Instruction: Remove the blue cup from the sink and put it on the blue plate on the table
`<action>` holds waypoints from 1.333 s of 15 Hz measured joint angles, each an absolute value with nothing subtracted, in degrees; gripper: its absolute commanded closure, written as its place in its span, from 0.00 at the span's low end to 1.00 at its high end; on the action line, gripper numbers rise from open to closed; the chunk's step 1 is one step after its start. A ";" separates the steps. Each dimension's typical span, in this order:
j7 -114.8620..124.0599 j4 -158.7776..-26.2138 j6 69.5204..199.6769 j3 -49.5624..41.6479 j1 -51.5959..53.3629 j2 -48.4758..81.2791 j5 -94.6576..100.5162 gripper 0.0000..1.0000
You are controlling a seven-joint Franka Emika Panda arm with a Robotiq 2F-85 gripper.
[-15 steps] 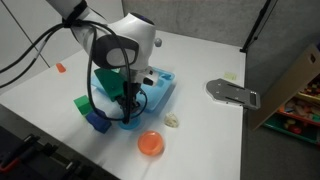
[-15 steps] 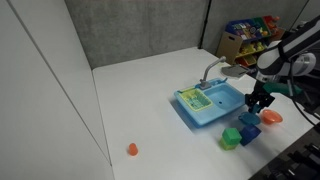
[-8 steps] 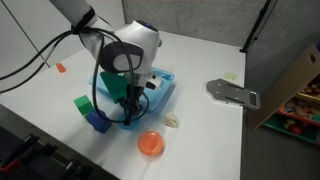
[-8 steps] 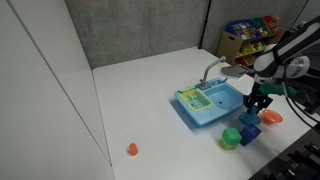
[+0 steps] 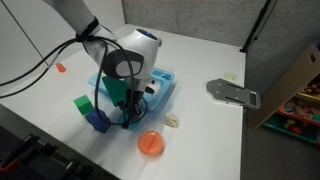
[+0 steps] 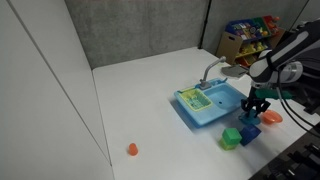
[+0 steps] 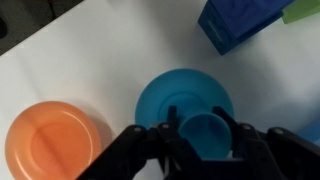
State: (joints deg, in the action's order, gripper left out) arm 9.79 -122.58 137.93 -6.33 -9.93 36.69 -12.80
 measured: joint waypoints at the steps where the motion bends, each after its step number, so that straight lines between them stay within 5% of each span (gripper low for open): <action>1: 9.97 -122.57 138.00 -6.44 -9.75 36.91 -12.80 0.27; 5: 10.10 -122.72 138.74 -6.72 -9.61 37.25 -12.80 0.00; 20: 7.32 -130.78 141.66 -8.40 -9.68 27.55 -10.40 0.00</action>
State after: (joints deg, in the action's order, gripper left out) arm 7.32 -130.78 141.66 -8.40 -9.68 27.55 -10.40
